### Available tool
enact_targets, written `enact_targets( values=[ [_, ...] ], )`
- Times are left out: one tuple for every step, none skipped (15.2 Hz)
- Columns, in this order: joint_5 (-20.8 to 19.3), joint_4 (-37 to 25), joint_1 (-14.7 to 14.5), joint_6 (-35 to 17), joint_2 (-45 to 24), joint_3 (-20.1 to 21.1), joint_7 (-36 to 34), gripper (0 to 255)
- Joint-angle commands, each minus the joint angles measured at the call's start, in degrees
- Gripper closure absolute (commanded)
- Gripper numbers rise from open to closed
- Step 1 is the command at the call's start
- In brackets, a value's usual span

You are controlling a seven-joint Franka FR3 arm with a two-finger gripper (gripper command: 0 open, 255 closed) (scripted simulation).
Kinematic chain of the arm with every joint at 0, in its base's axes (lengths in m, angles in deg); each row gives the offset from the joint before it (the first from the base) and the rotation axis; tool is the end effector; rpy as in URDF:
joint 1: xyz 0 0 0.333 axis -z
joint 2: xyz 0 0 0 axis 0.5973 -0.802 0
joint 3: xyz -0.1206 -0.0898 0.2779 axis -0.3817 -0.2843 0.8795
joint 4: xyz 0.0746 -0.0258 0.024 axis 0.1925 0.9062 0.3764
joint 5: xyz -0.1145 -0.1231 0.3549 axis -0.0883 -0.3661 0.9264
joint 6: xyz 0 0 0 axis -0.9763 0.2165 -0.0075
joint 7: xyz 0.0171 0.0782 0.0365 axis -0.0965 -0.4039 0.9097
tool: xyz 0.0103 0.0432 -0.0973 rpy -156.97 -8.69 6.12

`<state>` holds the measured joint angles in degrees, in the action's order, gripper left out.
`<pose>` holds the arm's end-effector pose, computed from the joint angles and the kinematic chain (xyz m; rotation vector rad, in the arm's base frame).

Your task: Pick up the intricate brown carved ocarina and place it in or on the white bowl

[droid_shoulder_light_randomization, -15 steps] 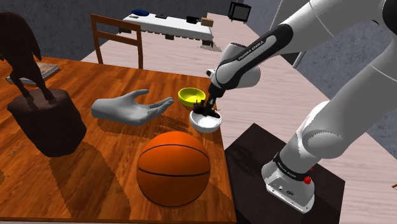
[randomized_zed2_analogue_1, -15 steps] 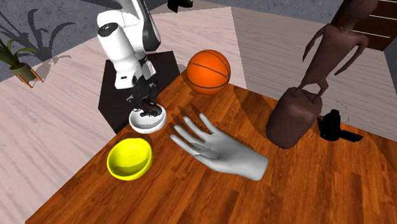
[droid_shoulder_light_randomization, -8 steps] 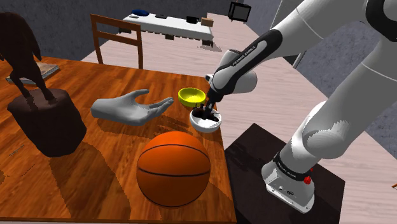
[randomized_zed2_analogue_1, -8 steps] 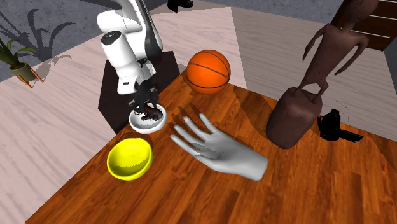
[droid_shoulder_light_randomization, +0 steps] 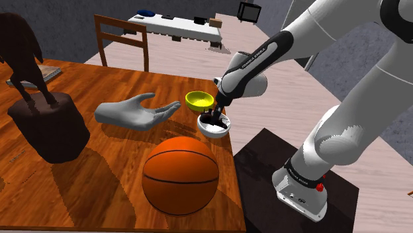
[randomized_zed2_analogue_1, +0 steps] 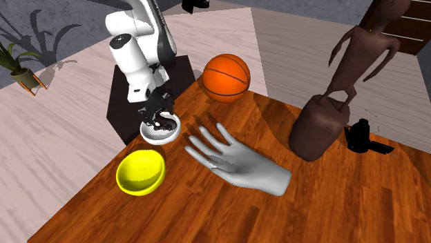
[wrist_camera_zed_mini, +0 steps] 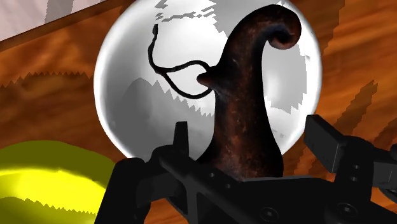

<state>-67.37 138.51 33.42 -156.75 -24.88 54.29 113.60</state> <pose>0.4086 0.0206 0.2522 -2.9277 -0.7496 -0.2374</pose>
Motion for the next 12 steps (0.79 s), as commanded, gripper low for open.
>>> enact_targets(
  values=[
    [0.0, 0.0, 0.0, 0.0, 0.0, 0.0, 0.0, 0],
    [0.0, 0.0, 0.0, 0.0, 0.0, 0.0, 0.0, 0],
    [0.0, 0.0, 0.0, 0.0, 0.0, 0.0, 0.0, 0],
    [-1.7, 0.3, 0.5, 2.3, 2.5, -0.2, -1.3, 0],
    [-3.2, 0.4, 1.0, 4.6, 5.0, -0.3, -2.3, 0],
    [-4.5, 0.4, 1.5, 7.0, 7.4, -0.3, -3.2, 0],
    [-5.3, 0.3, 2.0, 8.8, 9.2, -0.3, -3.8, 0],
    [-5.3, 0.3, 2.0, 8.9, 9.2, -0.3, -3.8, 0],
    [-5.3, 0.3, 2.0, 8.9, 9.2, -0.3, -3.8, 0],
    [-5.3, 0.3, 2.0, 8.9, 9.2, -0.3, -3.8, 0],
    [-5.3, 0.3, 2.0, 8.9, 9.2, -0.3, -3.8, 0],
    [-5.3, 0.3, 2.0, 8.9, 9.2, -0.3, -3.8, 0]
  ],
)
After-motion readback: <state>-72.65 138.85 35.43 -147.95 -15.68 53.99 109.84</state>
